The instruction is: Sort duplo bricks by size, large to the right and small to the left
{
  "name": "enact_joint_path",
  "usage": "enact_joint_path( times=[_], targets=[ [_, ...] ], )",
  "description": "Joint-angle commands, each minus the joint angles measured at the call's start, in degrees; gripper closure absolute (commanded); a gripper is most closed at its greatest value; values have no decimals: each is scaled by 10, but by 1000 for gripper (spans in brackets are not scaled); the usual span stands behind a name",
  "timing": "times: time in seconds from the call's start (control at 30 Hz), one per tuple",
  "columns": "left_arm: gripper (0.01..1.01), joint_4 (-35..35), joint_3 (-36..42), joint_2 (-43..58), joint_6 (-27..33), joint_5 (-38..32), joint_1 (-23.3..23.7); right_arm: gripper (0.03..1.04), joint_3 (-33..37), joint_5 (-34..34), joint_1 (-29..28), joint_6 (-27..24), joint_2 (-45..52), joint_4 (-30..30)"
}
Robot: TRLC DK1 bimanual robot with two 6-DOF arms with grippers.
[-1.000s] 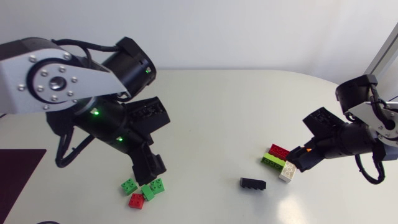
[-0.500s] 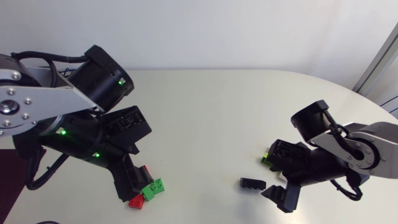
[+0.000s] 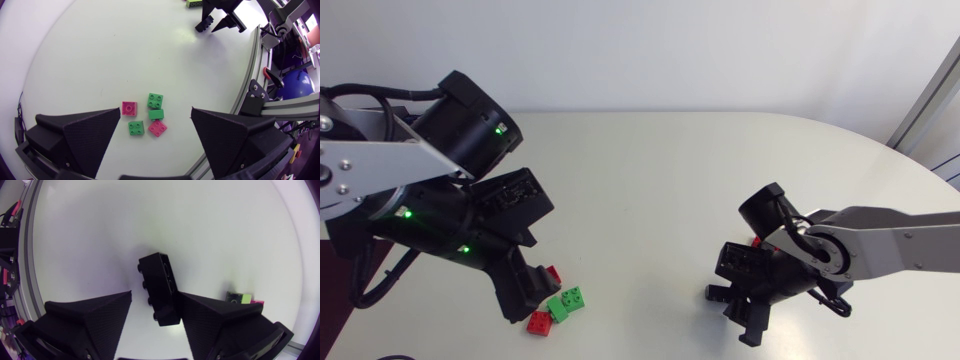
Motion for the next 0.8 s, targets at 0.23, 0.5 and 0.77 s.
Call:
enact_joint_path(
  times=[0.23, 0.5, 0.77],
  targets=[
    [46, 1, -22, -8, -5, -4, 13, 802, -10, 61, -46, 14, 16, 31],
    [46, 2, -12, 0, -6, -4, 6, 805, -11, 78, -152, -7, 30, 44],
    [46, -1, -5, 0, -7, -4, 6, 730, -19, 92, -164, -10, 26, 68]
  ],
)
